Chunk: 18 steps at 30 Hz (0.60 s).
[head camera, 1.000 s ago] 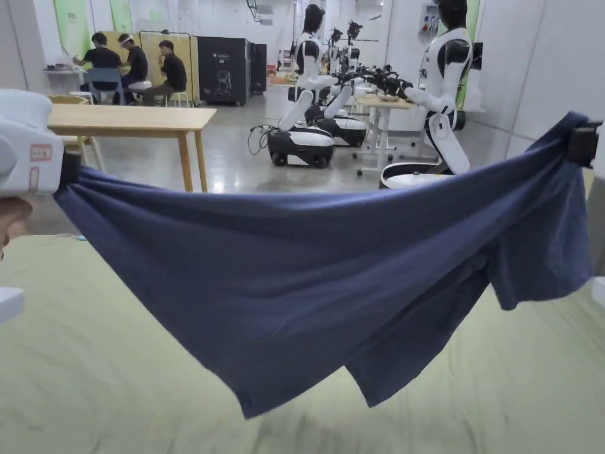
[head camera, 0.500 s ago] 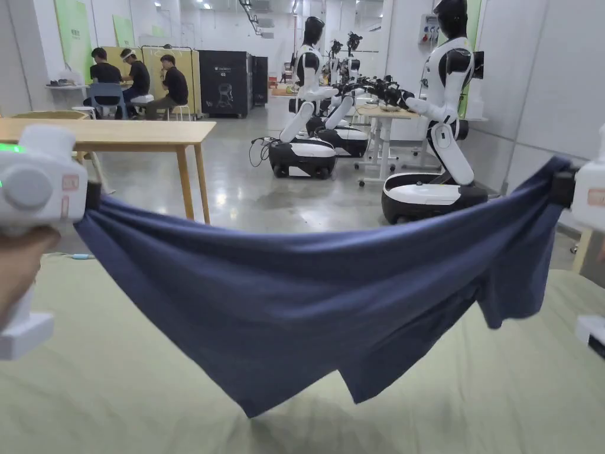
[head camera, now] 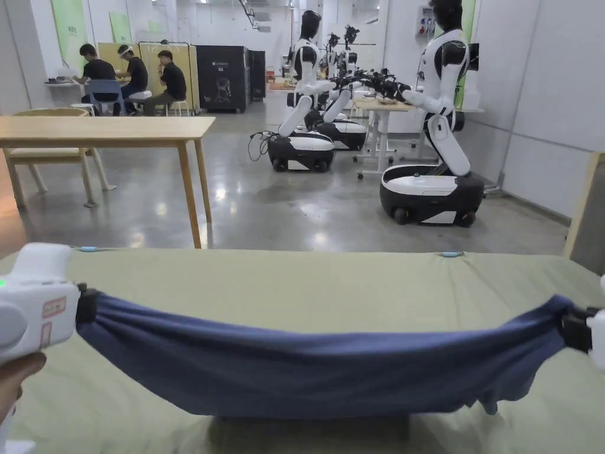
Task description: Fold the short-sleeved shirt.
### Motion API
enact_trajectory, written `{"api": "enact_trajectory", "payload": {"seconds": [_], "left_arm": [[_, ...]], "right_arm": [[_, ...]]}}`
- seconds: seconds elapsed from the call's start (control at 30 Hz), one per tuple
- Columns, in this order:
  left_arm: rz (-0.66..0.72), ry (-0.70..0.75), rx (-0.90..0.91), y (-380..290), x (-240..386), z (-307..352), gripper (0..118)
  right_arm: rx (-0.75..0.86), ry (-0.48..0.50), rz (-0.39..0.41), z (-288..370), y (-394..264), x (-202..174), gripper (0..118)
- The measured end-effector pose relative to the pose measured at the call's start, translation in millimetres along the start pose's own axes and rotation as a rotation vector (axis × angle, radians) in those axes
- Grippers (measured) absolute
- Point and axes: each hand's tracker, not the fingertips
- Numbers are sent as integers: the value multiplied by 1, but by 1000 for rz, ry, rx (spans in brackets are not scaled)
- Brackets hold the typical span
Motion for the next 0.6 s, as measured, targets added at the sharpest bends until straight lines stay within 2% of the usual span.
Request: {"api": "enact_trajectory", "payload": {"seconds": [0.1,0.17,0.2,0.3,0.37,0.4,0.43,0.47,0.5,0.53,0.57,0.6], "left_arm": [[-2,-15,-121,-66,-9,20,0],[-22,-26,-223,-114,-12,28,0],[10,-17,-274,-143,-6,38,0],[114,-46,-395,-203,-13,38,0],[132,-26,-418,-220,-18,33,2],[133,-19,-414,-220,-17,34,9],[127,-15,-404,-216,-12,38,20],[75,13,-375,-209,-8,44,20],[24,35,-350,-198,0,51,26],[-24,34,-296,-187,9,61,52],[-46,23,-244,-178,19,67,90],[-45,26,-190,-167,32,71,116]], "right_arm": [[-90,16,37,22,-60,-1,10],[-173,65,60,35,-100,-7,10],[-246,99,72,35,-124,-10,10],[-397,105,111,25,-177,-17,10],[-412,103,117,20,-195,-19,12],[-404,109,113,7,-207,-11,21],[-401,104,111,6,-205,-10,46],[-388,88,106,10,-196,-11,46],[-348,63,103,17,-185,-13,57],[-300,58,105,25,-169,-16,90],[-233,76,106,34,-156,-25,110],[-155,87,102,44,-141,-38,117]]}}
